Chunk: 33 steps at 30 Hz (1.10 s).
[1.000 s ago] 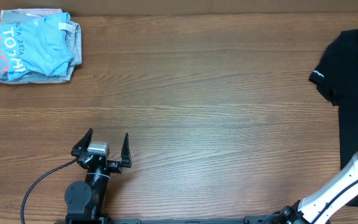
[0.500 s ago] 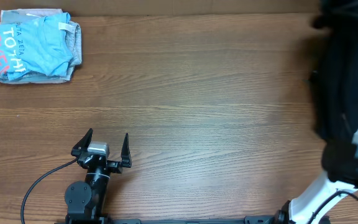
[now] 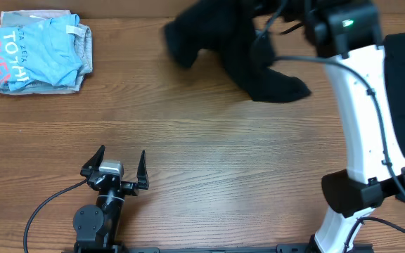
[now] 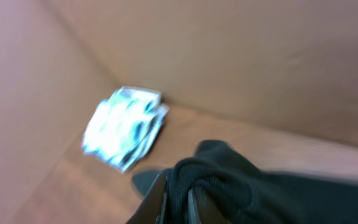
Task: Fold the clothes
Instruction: 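Drag the black shirt with the right gripper to the table center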
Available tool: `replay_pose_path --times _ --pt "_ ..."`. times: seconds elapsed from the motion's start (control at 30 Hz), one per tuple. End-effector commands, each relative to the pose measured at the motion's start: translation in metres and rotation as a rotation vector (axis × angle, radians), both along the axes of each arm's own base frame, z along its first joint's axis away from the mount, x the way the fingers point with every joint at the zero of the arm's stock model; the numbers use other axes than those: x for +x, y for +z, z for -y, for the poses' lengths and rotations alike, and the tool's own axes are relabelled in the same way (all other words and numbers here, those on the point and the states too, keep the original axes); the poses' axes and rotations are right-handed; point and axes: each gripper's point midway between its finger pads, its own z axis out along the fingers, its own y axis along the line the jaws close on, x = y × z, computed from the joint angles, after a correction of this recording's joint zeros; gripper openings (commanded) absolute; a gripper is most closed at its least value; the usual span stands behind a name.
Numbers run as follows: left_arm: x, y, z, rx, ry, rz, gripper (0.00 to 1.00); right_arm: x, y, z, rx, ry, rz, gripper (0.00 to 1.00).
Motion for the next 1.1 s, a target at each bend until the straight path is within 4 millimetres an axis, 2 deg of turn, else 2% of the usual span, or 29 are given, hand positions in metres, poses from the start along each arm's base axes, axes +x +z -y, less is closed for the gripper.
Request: replay_pose_path --times 0.0,0.1,0.13,0.17,0.2,0.27,0.3,0.33,0.37,0.47,0.5,0.53,0.8,0.9,1.07 --pt "0.0 0.0 -0.005 0.013 0.022 0.005 1.0 -0.016 -0.002 -0.032 -0.001 0.078 -0.005 0.04" --pt "0.0 0.0 -0.005 0.013 0.022 0.005 1.0 -0.026 -0.012 -0.053 -0.022 0.131 -0.022 0.05" --pt "0.0 0.0 -0.005 0.013 0.022 0.005 1.0 -0.028 -0.013 -0.058 -0.031 0.144 -0.016 0.11" --pt "0.0 0.0 -0.005 0.013 0.022 0.005 1.0 -0.029 -0.014 -0.059 -0.037 0.151 -0.013 0.28" --pt "0.0 0.0 -0.005 0.013 0.022 0.005 1.0 -0.03 -0.014 -0.06 -0.043 0.156 -0.008 0.33" --pt "0.0 0.0 -0.005 0.013 0.022 0.005 1.0 -0.028 -0.016 -0.058 -0.056 0.148 -0.004 0.36" --pt "0.0 0.0 -0.005 0.013 0.022 0.005 1.0 -0.026 -0.017 -0.055 -0.065 0.132 -0.005 0.52" --pt "0.0 0.0 -0.005 0.013 0.022 0.005 1.0 -0.022 -0.019 -0.05 -0.077 0.106 -0.005 0.78" --pt "0.0 0.0 -0.005 0.013 0.023 0.005 1.0 -0.018 -0.021 -0.044 -0.094 0.074 -0.008 0.94" --pt "0.0 0.0 -0.005 0.013 0.022 0.005 1.0 -0.004 -0.033 -0.015 -0.167 -0.051 -0.032 1.0" --pt "0.0 0.0 -0.005 0.013 0.022 0.005 1.0 0.003 -0.045 0.01 -0.233 -0.152 -0.062 1.0" --pt "0.0 0.0 -0.005 0.013 0.022 0.005 1.0 0.006 -0.051 0.025 -0.269 -0.203 -0.081 1.0" --pt "0.0 0.0 -0.005 0.013 0.022 0.005 1.0 0.007 -0.087 0.124 -0.4 -0.417 -0.259 1.0" --pt "0.0 0.0 -0.005 0.013 0.022 0.005 1.0 0.008 -0.096 0.154 -0.407 -0.469 -0.311 1.0" --pt "0.0 0.0 -0.005 0.013 0.022 0.005 1.0 0.015 -0.117 0.185 -0.42 -0.521 -0.381 1.0"
